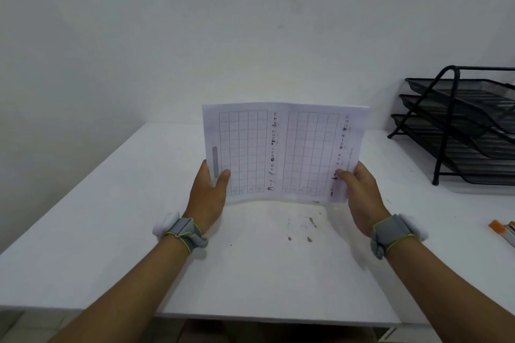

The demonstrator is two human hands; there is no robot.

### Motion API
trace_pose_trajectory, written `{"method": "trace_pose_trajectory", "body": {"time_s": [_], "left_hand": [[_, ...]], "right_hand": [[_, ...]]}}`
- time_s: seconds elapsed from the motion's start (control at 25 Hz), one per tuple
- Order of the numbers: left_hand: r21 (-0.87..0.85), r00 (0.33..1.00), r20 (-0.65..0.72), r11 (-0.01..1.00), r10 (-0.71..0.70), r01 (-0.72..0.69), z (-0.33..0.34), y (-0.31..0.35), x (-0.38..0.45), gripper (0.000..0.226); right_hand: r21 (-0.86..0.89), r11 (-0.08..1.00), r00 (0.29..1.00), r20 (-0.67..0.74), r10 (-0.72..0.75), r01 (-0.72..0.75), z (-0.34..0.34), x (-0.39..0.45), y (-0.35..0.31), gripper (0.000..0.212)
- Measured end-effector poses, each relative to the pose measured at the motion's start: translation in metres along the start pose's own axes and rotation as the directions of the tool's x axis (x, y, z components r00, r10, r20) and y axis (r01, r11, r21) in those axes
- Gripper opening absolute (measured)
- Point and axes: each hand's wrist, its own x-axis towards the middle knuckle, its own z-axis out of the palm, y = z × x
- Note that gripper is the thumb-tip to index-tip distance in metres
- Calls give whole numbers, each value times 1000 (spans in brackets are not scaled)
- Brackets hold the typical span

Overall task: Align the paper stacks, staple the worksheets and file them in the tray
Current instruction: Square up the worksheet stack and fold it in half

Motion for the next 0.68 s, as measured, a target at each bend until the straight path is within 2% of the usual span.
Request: {"method": "trace_pose_trajectory", "body": {"time_s": [0.16, 0.36, 0.48, 0.56, 0.68], "left_hand": [[21, 1000, -11, 1000, -21, 21, -3, -4, -1, 43], [80, 995, 46, 993, -85, 82, -3, -18, -11, 35], [132, 993, 60, 987, -105, 97, -5, -14, -4, 28], [144, 989, 89, 984, -117, 103, -5, -12, 0, 32], [87, 970, 164, 982, -181, 169, -2, -7, 6, 35]], "right_hand": [[12, 1000, 1000, 6, 11, -11, 3, 0, -2, 25], [-45, 995, 996, 23, 89, -88, -1, -13, 22, 24], [-161, 986, 998, 35, 58, -52, -7, -10, 19, 19], [-267, 964, 999, 40, 29, -17, -12, -8, 15, 15], [-339, 941, 997, 61, 40, -17, -21, -9, 9, 13]]}}
